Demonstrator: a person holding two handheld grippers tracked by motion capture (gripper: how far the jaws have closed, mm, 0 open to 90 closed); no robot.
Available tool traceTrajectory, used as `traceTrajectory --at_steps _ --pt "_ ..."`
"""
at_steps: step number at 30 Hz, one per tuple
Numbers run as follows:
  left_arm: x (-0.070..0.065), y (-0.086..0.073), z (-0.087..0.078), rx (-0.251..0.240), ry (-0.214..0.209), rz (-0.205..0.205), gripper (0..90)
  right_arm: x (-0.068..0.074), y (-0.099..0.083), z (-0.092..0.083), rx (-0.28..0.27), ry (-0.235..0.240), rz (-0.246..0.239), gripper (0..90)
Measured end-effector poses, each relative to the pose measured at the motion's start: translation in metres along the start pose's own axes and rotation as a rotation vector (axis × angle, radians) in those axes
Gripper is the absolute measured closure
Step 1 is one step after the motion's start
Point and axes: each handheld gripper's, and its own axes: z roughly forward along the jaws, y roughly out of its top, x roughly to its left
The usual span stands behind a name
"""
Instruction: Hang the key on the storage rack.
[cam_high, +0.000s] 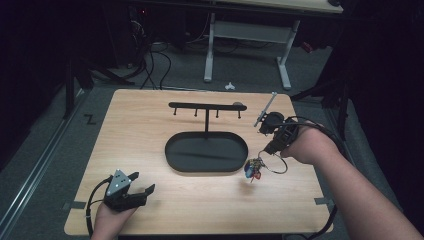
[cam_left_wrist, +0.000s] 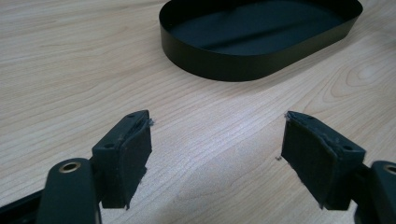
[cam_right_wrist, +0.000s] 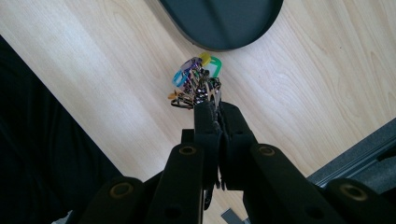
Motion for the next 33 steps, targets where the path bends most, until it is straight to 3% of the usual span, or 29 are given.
traceTrajectory --at_steps 20,33 --pt "0.005 -0.009 -0.015 0.000 0.032 -0.024 24.6 -0.010 0.032 0.000 0.001 0.001 -0.018 87.7" --pt "0.010 -0.013 -0.022 -0.005 0.057 -0.046 24.6 -0.028 0.062 0.013 -0.005 0.007 -0.029 87.7"
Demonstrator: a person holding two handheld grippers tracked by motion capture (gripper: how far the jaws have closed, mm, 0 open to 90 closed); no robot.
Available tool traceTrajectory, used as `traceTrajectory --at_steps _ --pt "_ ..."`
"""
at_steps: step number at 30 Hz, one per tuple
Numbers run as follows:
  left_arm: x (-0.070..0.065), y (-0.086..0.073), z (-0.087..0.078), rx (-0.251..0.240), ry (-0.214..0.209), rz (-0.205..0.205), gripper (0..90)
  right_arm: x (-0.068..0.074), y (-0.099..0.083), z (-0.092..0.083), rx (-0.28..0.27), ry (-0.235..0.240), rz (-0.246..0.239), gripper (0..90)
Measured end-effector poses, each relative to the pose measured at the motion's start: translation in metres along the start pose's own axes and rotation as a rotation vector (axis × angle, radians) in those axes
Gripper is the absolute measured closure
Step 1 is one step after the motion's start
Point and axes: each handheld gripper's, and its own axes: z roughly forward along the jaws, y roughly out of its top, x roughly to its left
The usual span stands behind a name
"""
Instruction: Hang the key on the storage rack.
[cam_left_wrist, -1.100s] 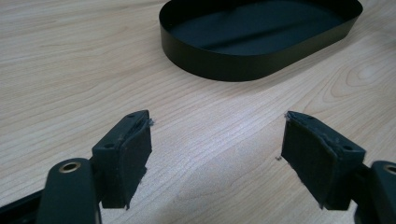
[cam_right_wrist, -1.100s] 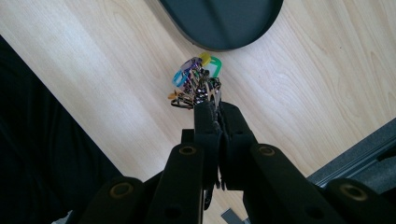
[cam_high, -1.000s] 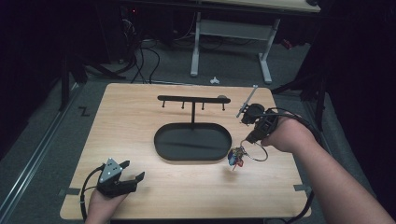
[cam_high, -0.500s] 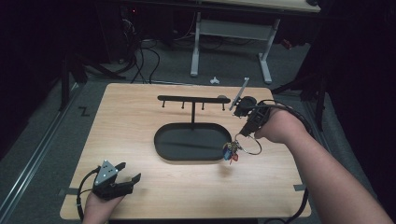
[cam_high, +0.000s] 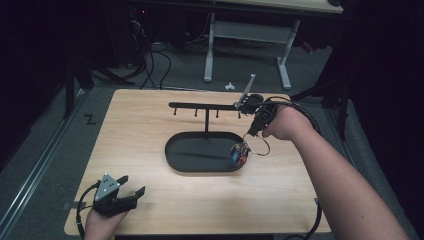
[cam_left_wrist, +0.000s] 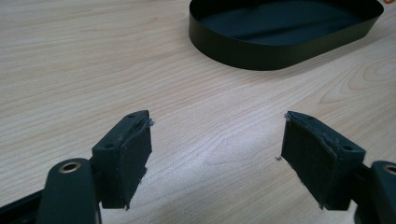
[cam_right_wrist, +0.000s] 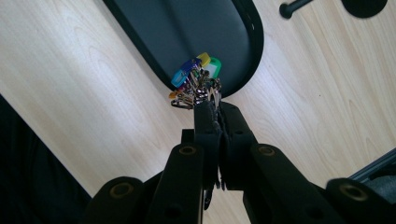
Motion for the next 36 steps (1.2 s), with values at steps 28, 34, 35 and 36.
traceTrajectory --at_steps 28,34,35,36 --pt "0.001 0.000 -0.002 -0.008 -0.006 -0.004 24.6 -0.037 0.058 0.002 -0.051 -0.018 0.036 87.7" --pt "0.001 -0.001 -0.002 -0.008 -0.008 -0.002 24.6 -0.043 0.056 0.004 -0.051 -0.020 0.063 87.6" --pt "0.001 -0.001 -0.002 -0.008 -0.008 -0.002 24.6 -0.043 0.056 0.004 -0.051 -0.020 0.063 87.6" --pt "0.001 0.000 -0.002 -0.006 -0.009 -0.002 24.6 -0.044 0.056 0.004 -0.053 -0.019 0.062 87.6"
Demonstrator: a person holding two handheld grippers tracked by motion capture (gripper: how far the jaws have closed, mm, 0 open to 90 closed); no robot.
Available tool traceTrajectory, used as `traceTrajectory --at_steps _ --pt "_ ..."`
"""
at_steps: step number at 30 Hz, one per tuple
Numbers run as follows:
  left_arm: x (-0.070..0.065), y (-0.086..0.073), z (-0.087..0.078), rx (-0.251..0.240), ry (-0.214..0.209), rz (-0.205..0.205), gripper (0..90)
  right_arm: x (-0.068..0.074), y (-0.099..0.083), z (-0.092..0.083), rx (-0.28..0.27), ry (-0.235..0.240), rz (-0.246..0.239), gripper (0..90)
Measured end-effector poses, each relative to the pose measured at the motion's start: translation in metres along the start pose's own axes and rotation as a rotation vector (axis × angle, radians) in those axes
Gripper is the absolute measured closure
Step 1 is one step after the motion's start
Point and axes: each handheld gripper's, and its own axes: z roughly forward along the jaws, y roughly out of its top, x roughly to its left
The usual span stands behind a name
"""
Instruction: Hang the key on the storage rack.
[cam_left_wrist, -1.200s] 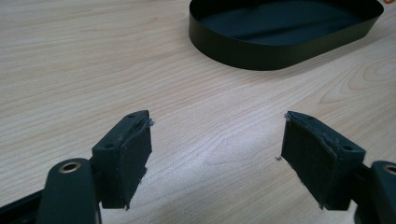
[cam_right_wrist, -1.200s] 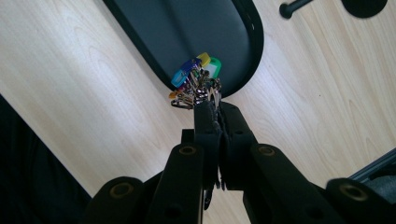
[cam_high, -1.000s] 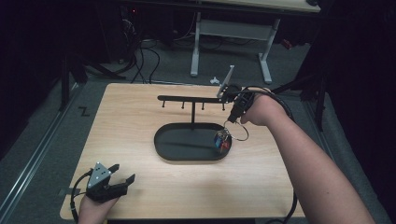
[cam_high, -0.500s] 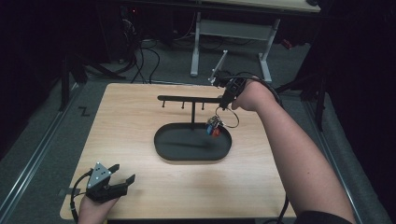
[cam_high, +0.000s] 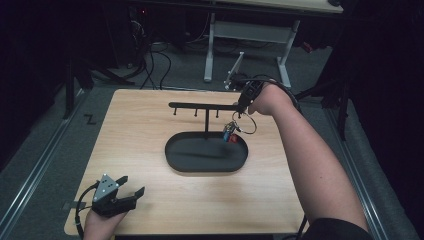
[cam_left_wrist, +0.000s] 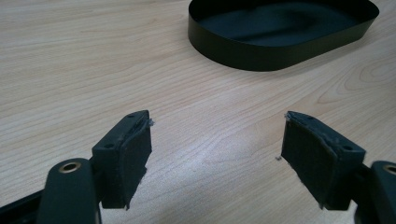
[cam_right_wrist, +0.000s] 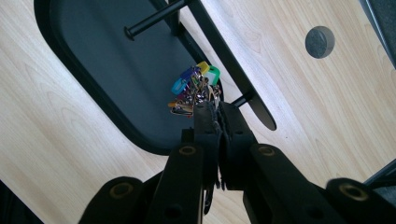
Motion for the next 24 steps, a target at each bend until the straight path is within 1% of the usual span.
traceTrajectory --at_steps 9,13,15,18,20,22,23,24 --pt "-0.0006 -0.0003 0.0006 -0.001 -0.001 0.001 24.6 -0.0028 -0.0017 0.0053 -0.003 -0.003 0.020 87.5" --pt "-0.0006 -0.0003 0.0009 -0.001 -0.002 0.000 24.6 -0.0034 -0.0019 0.0071 -0.011 -0.004 0.015 87.1" --pt "-0.0006 -0.0002 0.0010 0.002 -0.004 0.000 24.6 -0.0033 -0.0018 0.0068 -0.012 0.001 0.018 86.9" --pt "-0.0005 0.0001 0.0010 0.003 -0.005 0.004 24.6 -0.0034 -0.0013 0.0046 -0.034 -0.007 0.021 85.4" --pt "-0.0006 0.0002 0.0009 0.003 -0.005 0.004 24.6 -0.0032 -0.0012 0.0022 -0.039 -0.016 0.031 84.7" --pt "-0.0009 0.0002 0.0010 -0.002 -0.004 0.002 24.6 -0.0025 -0.0023 0.0006 -0.043 -0.018 0.033 84.4" --pt "-0.0007 0.0003 0.0009 -0.002 -0.005 0.001 24.6 -0.0030 -0.0033 0.0001 -0.048 -0.020 0.024 83.6" --pt "-0.0007 0.0004 0.0010 -0.003 -0.005 0.001 24.6 -0.0024 -0.0042 -0.0009 -0.046 -0.025 0.030 83.0"
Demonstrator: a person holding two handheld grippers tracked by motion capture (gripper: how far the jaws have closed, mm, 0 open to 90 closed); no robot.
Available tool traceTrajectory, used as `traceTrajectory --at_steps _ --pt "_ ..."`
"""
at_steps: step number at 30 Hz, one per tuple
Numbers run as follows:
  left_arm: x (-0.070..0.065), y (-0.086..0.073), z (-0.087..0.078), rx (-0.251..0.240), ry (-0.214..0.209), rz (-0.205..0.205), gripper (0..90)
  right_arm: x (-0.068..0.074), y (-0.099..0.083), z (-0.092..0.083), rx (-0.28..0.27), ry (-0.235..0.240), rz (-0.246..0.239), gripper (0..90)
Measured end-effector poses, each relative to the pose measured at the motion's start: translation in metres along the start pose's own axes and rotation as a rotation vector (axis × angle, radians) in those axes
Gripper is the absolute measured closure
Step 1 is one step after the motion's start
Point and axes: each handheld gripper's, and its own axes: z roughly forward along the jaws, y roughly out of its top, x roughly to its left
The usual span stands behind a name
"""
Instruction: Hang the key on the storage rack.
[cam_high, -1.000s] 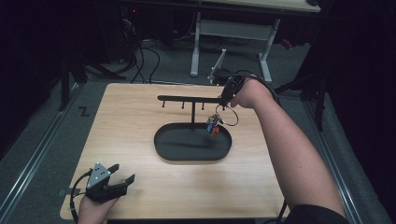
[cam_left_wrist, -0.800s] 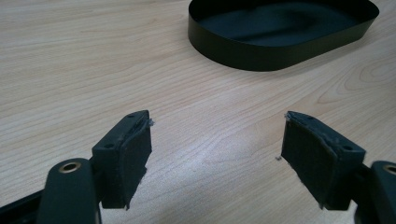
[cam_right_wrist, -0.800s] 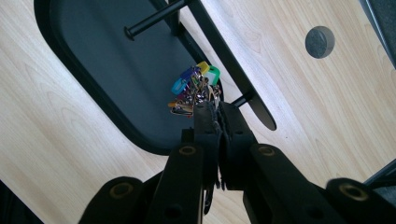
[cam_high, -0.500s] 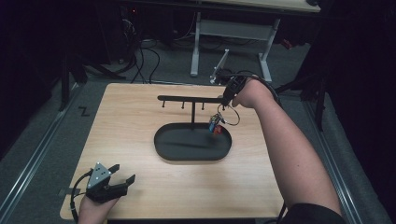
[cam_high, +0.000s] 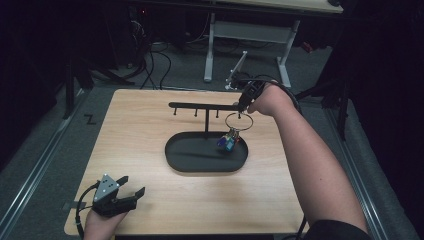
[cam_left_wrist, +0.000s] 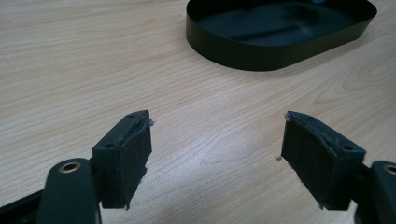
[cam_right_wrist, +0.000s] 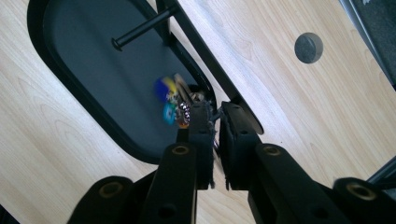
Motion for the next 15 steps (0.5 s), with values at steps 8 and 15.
traceTrajectory --at_steps 8,15 --pt "-0.001 0.001 0.001 0.003 -0.004 0.004 24.6 0.002 -0.009 -0.005 -0.029 -0.015 0.018 79.1" --pt "-0.001 0.001 0.001 0.004 -0.005 0.003 24.6 0.004 -0.015 -0.009 -0.044 -0.013 0.031 77.4"
